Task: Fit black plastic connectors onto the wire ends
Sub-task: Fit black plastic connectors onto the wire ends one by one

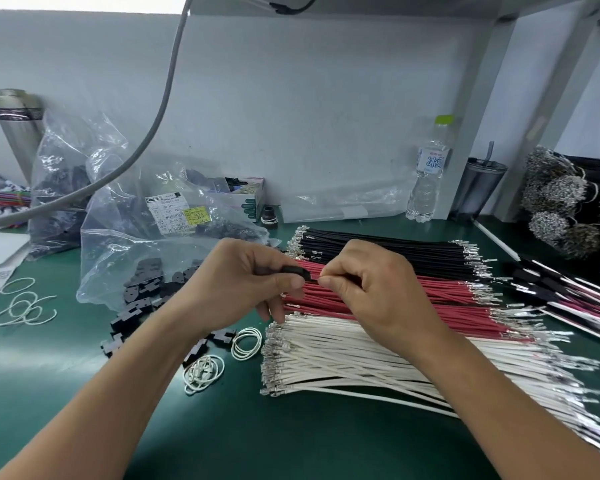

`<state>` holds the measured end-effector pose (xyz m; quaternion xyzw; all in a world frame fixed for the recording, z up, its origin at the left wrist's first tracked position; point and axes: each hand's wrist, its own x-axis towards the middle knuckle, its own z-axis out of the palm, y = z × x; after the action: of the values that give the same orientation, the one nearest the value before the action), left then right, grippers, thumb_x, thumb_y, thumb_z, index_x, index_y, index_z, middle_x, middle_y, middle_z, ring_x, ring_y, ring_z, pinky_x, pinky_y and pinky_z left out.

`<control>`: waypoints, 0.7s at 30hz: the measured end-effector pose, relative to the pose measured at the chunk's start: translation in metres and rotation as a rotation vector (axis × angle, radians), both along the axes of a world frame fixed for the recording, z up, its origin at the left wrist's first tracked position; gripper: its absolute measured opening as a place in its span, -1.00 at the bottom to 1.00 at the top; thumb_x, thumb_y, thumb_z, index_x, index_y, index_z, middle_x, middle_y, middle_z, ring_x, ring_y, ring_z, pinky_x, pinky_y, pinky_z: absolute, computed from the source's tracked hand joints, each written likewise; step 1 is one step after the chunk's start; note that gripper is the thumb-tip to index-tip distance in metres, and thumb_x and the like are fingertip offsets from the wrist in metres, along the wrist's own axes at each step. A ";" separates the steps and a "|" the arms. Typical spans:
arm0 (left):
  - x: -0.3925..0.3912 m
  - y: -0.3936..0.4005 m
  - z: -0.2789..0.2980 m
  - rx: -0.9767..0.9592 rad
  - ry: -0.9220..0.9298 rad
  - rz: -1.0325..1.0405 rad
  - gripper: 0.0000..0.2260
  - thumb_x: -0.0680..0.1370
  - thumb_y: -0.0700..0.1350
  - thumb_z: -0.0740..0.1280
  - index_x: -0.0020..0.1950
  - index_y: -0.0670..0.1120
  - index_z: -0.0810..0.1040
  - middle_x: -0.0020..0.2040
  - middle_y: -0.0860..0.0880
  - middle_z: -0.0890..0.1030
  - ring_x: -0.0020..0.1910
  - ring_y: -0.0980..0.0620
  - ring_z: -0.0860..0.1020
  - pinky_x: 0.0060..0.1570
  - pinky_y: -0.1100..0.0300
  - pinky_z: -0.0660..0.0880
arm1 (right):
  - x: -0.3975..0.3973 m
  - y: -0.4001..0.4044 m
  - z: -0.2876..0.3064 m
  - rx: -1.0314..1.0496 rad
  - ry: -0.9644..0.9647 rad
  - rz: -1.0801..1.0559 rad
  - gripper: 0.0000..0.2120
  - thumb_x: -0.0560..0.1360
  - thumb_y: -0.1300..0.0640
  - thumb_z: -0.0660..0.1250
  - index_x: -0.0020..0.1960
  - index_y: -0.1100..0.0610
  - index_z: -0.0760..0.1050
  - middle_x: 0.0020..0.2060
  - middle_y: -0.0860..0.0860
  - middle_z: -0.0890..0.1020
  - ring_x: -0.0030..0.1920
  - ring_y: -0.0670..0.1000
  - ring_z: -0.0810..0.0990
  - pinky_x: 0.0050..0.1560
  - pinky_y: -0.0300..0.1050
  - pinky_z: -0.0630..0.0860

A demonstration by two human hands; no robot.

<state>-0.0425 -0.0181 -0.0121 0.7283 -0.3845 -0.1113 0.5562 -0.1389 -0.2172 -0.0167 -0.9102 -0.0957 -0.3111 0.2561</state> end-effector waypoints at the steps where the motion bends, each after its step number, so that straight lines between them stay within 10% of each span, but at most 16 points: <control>1: 0.000 -0.001 -0.001 -0.015 0.009 0.000 -0.88 0.46 -0.05 0.50 -0.02 0.00 0.76 -0.17 -0.11 0.76 -0.39 -0.08 0.69 -0.39 0.15 0.63 | 0.000 0.002 -0.001 0.008 -0.002 0.008 -0.93 0.53 0.13 0.45 -0.14 0.05 0.64 -0.24 -0.16 0.55 -0.19 -0.14 0.54 -0.14 -0.20 0.47; 12: 0.008 -0.003 -0.010 -0.039 0.008 0.075 -0.94 0.56 -0.11 0.48 0.00 -0.02 0.75 -0.15 -0.09 0.76 -0.41 -0.09 0.68 -0.46 0.21 0.55 | -0.019 0.001 0.019 -0.254 -0.097 -0.148 -0.93 0.48 -0.07 0.45 -0.07 -0.10 0.65 -0.18 -0.21 0.51 -0.11 -0.15 0.44 -0.20 -0.23 0.42; 16: 0.012 0.000 -0.010 -0.074 0.048 0.142 -0.93 0.54 -0.10 0.50 -0.01 -0.05 0.75 -0.16 -0.10 0.76 -0.41 -0.07 0.66 -0.48 0.23 0.53 | -0.034 0.018 0.006 -0.321 0.266 -0.014 -0.77 0.44 -0.28 0.39 -0.07 -0.15 0.63 -0.18 -0.26 0.54 -0.10 -0.24 0.48 -0.13 -0.21 0.42; 21: 0.011 -0.003 -0.012 -0.063 0.062 0.117 -0.90 0.54 -0.10 0.50 0.03 -0.08 0.74 -0.14 -0.11 0.76 -0.40 -0.07 0.67 -0.46 0.21 0.55 | -0.033 0.018 -0.001 -0.174 0.327 -0.004 -0.93 0.48 -0.10 0.47 -0.09 -0.13 0.66 -0.18 -0.30 0.59 -0.10 -0.27 0.55 -0.12 -0.32 0.39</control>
<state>-0.0318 -0.0211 -0.0240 0.7280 -0.3270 -0.0889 0.5960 -0.1718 -0.1989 -0.0180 -0.9676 -0.0774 -0.1501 0.1877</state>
